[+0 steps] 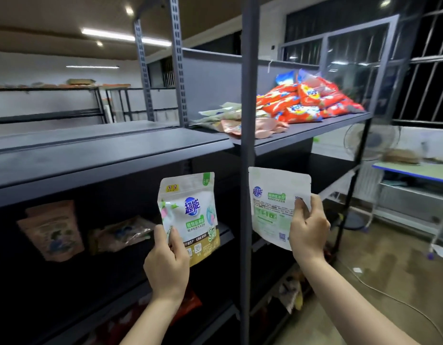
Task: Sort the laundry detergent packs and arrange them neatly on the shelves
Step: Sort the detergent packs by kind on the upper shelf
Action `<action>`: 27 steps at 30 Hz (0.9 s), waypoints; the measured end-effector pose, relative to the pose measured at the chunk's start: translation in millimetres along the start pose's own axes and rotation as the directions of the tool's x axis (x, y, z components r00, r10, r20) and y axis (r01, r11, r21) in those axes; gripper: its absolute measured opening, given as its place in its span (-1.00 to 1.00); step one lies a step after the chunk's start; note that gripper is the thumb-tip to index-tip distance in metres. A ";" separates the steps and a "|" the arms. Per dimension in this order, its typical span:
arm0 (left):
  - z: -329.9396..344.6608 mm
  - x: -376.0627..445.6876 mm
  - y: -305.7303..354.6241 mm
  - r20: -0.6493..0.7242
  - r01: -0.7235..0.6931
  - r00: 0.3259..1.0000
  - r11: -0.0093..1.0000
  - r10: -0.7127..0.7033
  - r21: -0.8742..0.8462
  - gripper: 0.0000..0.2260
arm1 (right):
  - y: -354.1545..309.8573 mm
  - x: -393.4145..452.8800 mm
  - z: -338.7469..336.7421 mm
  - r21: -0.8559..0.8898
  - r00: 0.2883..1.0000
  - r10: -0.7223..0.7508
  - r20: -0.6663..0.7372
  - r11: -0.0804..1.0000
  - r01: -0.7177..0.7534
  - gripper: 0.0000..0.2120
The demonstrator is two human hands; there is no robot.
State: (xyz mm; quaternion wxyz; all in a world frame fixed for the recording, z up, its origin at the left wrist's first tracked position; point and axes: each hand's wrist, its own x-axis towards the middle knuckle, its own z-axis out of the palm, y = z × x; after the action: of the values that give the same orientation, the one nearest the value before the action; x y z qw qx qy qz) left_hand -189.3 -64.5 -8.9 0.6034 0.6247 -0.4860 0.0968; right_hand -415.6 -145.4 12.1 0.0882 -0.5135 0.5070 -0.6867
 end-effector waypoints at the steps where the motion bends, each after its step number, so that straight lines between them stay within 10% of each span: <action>1: 8.2 0.9 9.8 -0.002 -0.016 1.000 1.000 0.016 -0.015 -0.83 | 4.6 10.8 -6.6 0.002 1.000 -0.001 -0.027 1.000 0.001 -0.91; 19: 235.4 66.3 197.3 -0.271 -0.106 0.957 0.994 0.100 -0.006 -0.75 | 98.5 261.8 -42.5 0.243 0.994 -0.106 0.013 0.965 0.100 -0.94; 27: 304.3 151.3 236.4 -0.457 0.098 0.888 0.992 -0.052 0.077 -0.79 | 112.2 338.6 -14.2 0.387 0.985 -0.163 0.061 0.913 0.127 -0.90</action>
State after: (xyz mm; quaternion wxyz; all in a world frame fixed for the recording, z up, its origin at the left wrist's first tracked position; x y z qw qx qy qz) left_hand -425.3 -349.3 177.2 0.6722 0.6319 -0.3019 0.2401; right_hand -626.5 -406.9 132.9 0.1585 -0.5537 0.3196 -0.7524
